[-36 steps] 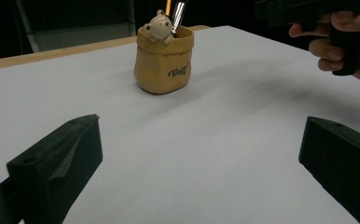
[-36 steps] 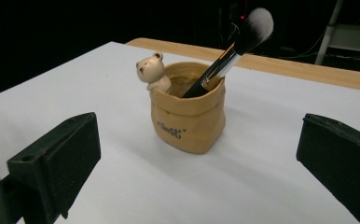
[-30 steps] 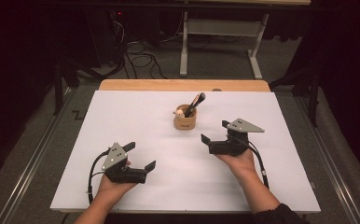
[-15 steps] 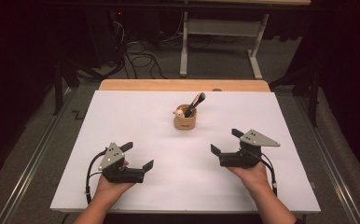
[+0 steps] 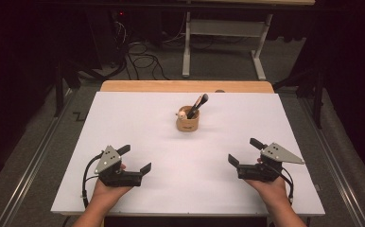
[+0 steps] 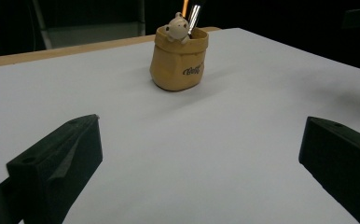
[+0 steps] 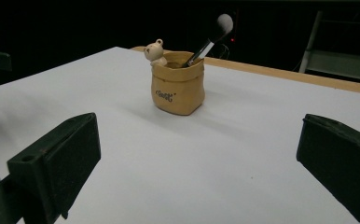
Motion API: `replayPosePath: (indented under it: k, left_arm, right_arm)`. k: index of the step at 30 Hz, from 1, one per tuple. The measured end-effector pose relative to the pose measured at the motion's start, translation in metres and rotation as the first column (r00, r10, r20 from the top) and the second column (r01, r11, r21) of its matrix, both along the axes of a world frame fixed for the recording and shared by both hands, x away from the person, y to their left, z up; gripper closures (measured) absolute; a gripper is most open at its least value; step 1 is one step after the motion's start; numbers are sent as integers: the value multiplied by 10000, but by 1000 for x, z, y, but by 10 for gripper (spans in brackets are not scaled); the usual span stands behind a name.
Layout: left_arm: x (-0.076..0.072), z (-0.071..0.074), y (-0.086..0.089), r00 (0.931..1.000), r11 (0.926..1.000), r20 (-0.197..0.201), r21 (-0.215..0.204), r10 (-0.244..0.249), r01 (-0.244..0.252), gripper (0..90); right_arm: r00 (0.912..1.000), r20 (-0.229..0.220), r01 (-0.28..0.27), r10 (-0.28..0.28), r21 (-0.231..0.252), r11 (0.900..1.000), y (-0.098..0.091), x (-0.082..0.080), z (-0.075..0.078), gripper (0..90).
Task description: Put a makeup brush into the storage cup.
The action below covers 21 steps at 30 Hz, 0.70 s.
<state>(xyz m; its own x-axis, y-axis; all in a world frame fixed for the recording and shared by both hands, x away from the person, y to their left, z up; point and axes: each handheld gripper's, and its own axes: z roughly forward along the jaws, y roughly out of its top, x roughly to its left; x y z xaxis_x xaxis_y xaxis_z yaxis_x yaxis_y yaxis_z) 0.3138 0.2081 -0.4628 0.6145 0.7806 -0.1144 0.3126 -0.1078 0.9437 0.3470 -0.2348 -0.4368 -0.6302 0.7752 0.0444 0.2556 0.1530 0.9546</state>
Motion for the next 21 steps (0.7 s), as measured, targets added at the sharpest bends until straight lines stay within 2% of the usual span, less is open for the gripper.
replayPosePath:
  k: [3, 8, 13, 21]
  left_arm:
    - [-2, 0, 2, 10000, 10000, -4, 27, 95, -95, 3]
    - [1, 0, -1, 10000, 10000, 4, 61, 22, -22, 3]
    - [1, 0, -4, 9999, 9994, 104, 349, -92, 88, 3]
    - [1, 1, -1, 9999, 9998, 157, 213, 58, -61, 3]
  right_arm:
    - [10000, -4, 38, -38, 146, 9999, -5, -4, -3, 3]
    - [10000, 3, 84, -84, 129, 9999, -9, -7, -4, 3]
    - [9999, 99, 111, -111, 59, 9999, -8, -7, -4, 3]
    - [9999, 132, 111, -110, -72, 9999, -6, -7, -5, 3]
